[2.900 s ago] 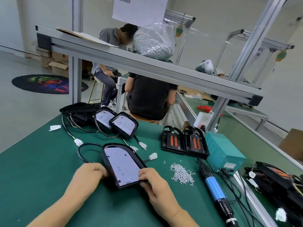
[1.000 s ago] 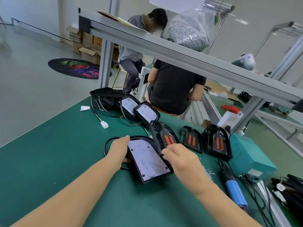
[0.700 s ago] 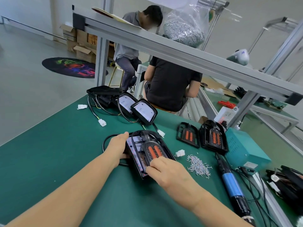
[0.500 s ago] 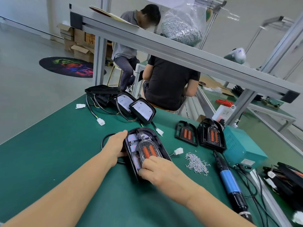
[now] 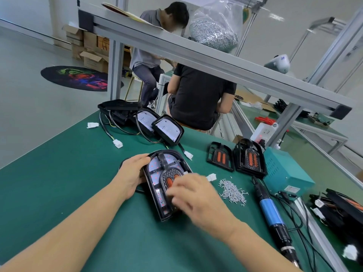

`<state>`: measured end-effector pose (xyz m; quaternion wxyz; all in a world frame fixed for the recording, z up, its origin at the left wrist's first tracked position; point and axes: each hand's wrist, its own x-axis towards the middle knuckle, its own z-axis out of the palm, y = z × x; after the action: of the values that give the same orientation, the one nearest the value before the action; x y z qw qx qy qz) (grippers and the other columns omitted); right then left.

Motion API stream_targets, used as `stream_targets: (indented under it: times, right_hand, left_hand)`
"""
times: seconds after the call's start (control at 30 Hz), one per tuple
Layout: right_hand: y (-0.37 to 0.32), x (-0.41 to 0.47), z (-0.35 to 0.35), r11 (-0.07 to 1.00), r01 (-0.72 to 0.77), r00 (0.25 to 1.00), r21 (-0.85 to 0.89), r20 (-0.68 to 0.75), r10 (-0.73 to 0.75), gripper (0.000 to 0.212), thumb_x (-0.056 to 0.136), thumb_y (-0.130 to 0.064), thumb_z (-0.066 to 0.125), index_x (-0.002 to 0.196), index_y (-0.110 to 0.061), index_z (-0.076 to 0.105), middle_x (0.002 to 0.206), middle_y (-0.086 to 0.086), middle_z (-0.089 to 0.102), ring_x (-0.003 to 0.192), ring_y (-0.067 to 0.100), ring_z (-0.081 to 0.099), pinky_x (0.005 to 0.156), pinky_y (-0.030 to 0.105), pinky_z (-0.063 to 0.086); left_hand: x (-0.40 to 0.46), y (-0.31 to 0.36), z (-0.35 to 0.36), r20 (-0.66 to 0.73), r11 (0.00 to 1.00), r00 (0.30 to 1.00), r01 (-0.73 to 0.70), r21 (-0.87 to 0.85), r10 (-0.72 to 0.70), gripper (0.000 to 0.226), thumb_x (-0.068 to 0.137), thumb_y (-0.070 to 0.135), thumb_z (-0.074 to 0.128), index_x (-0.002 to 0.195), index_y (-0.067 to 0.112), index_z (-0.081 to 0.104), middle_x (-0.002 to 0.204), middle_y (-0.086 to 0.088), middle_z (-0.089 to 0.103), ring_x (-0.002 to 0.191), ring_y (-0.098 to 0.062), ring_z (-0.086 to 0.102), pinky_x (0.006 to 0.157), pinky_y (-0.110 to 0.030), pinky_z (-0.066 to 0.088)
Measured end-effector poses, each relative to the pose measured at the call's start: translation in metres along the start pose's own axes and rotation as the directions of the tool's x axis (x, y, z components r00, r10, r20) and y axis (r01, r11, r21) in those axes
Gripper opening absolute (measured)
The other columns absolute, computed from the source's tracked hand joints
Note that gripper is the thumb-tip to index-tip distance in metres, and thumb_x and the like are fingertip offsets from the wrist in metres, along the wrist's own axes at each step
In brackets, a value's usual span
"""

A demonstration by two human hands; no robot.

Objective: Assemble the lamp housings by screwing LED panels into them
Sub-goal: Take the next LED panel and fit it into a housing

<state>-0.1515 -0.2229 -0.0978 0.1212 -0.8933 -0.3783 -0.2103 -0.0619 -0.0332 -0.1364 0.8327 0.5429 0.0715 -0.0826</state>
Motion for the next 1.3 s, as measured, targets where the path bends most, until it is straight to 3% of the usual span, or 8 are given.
stream_targets:
  times: [0.07,0.13,0.2,0.27,0.3,0.67,1.03,1.3]
  right_hand:
    - [0.009,0.001,-0.005,0.919,-0.384,0.914,0.095,-0.101,0.392,0.031,0.099,-0.025,0.051,0.128,-0.018,0.060,0.128,-0.001,0.056,0.120,0.016,0.048,0.105,0.030,0.035]
    - [0.021,-0.001,-0.007,0.643,-0.725,0.683,0.245,0.133,0.719,0.043,0.103,-0.031,0.043,0.145,-0.020,0.043,0.138,-0.006,0.047,0.129,0.009,0.039,0.110,0.026,0.027]
    - [0.030,-0.004,0.001,0.355,-0.845,0.507,0.401,0.384,0.772,0.035,0.104,-0.034,0.037,0.128,-0.016,0.056,0.121,-0.003,0.056,0.110,0.007,0.044,0.101,0.028,0.031]
    - [0.029,-0.003,0.013,0.249,-0.814,0.496,0.525,0.404,0.768,0.034,0.102,-0.027,0.037,0.087,-0.001,0.052,0.086,0.011,0.050,0.083,0.014,0.038,0.080,0.034,0.035]
    - [0.027,-0.001,0.016,0.252,-0.794,0.504,0.553,0.366,0.783,0.032,0.100,-0.023,0.039,0.076,-0.001,0.043,0.078,0.010,0.042,0.076,0.016,0.033,0.076,0.031,0.019]
    - [0.018,-0.001,0.017,0.502,-0.742,0.623,0.444,0.181,0.761,0.034,0.102,-0.022,0.044,0.068,-0.016,0.041,0.062,-0.009,0.038,0.057,0.004,0.032,0.054,0.018,0.029]
    - [0.029,-0.017,0.008,0.516,-0.765,0.622,0.386,0.235,0.747,0.038,0.098,-0.020,0.047,0.063,-0.020,0.033,0.058,-0.009,0.032,0.052,0.005,0.028,0.051,0.019,0.025]
    - [0.021,-0.021,0.014,0.405,-0.761,0.566,0.506,0.215,0.796,0.020,0.098,-0.033,0.050,0.081,-0.032,0.061,0.073,-0.023,0.060,0.070,-0.007,0.051,0.066,0.008,0.035]
  left_hand:
    - [-0.001,0.000,0.000,0.022,1.000,1.000,-0.010,0.000,0.010,0.027,0.094,0.008,0.049,0.116,0.005,0.063,0.102,-0.014,0.065,0.075,-0.021,0.060,0.067,-0.030,0.051]
    - [-0.003,0.000,-0.001,0.063,1.000,0.998,-0.024,0.010,0.023,0.027,0.095,0.011,0.047,0.114,0.007,0.066,0.103,-0.013,0.067,0.078,-0.021,0.062,0.070,-0.032,0.051]
    - [-0.004,0.000,-0.002,0.089,0.999,0.996,-0.032,0.018,0.031,0.028,0.097,0.015,0.045,0.113,0.010,0.067,0.104,-0.011,0.069,0.081,-0.021,0.063,0.076,-0.035,0.051]
    - [-0.003,-0.001,-0.003,0.103,0.999,0.994,-0.033,0.024,0.030,0.029,0.097,0.017,0.044,0.113,0.010,0.067,0.105,-0.011,0.069,0.085,-0.023,0.063,0.082,-0.039,0.050]
    - [-0.003,-0.001,-0.003,0.107,0.999,0.994,-0.037,0.030,0.033,0.030,0.098,0.018,0.043,0.114,0.009,0.067,0.104,-0.011,0.069,0.084,-0.023,0.062,0.082,-0.039,0.050]
    - [0.004,-0.008,0.001,-0.063,0.968,0.993,-0.085,0.238,0.103,0.017,0.093,0.009,0.054,0.107,0.009,0.063,0.095,-0.008,0.068,0.077,-0.019,0.061,0.071,-0.031,0.048]
    - [-0.009,-0.012,0.006,0.086,0.208,0.937,-0.164,0.964,0.340,0.026,0.094,0.023,0.046,0.112,0.020,0.064,0.105,-0.007,0.061,0.100,-0.030,0.056,0.074,-0.033,0.042]
    - [-0.019,-0.020,0.004,0.080,0.202,0.909,-0.175,0.964,0.408,0.014,0.093,0.018,0.044,0.090,0.016,0.058,0.093,-0.007,0.056,0.088,-0.031,0.055,0.065,-0.033,0.035]
